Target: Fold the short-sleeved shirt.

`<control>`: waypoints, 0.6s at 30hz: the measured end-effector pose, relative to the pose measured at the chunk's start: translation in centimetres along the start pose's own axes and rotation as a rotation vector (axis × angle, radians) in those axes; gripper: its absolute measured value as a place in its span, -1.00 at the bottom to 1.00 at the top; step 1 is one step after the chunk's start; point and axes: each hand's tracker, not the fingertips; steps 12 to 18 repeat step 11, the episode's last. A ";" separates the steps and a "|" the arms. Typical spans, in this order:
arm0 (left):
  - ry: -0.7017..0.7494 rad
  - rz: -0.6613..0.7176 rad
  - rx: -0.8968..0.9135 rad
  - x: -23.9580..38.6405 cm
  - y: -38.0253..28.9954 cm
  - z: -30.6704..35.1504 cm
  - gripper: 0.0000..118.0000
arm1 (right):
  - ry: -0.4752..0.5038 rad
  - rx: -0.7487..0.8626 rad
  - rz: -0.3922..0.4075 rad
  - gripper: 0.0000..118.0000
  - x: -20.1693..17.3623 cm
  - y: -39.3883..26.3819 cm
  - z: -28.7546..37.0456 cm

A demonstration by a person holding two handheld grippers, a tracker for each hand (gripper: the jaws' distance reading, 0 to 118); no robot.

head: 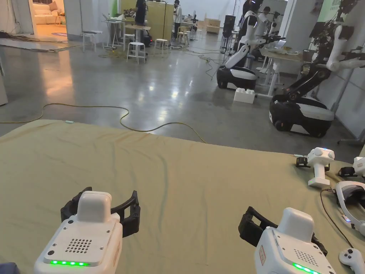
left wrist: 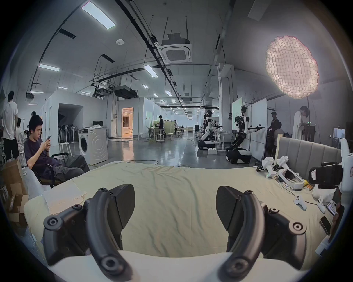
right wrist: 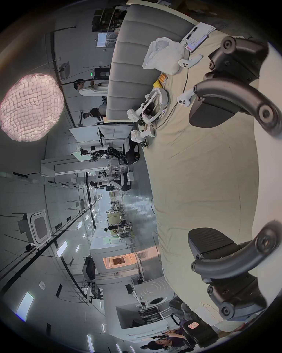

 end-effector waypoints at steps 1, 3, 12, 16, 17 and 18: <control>0.000 -0.003 -0.003 0.0 0.0 -0.1 0.57 | 0.000 -0.002 0.001 0.83 0.0 0.0 0.0; 0.001 -0.010 -0.009 0.0 0.0 -0.1 0.57 | 0.000 -0.004 0.002 0.83 -0.1 0.0 -0.1; -0.005 -0.020 -0.033 -0.1 -0.4 -0.5 0.57 | -0.017 -0.038 0.058 0.83 -0.9 0.1 -0.1; -0.005 -0.020 -0.033 -0.1 -0.4 -0.5 0.57 | -0.017 -0.038 0.058 0.83 -0.9 0.1 -0.1; -0.005 -0.020 -0.033 -0.1 -0.4 -0.5 0.57 | -0.017 -0.038 0.058 0.83 -0.9 0.1 -0.1; -0.005 -0.020 -0.033 -0.1 -0.4 -0.5 0.57 | -0.017 -0.038 0.058 0.83 -0.9 0.1 -0.1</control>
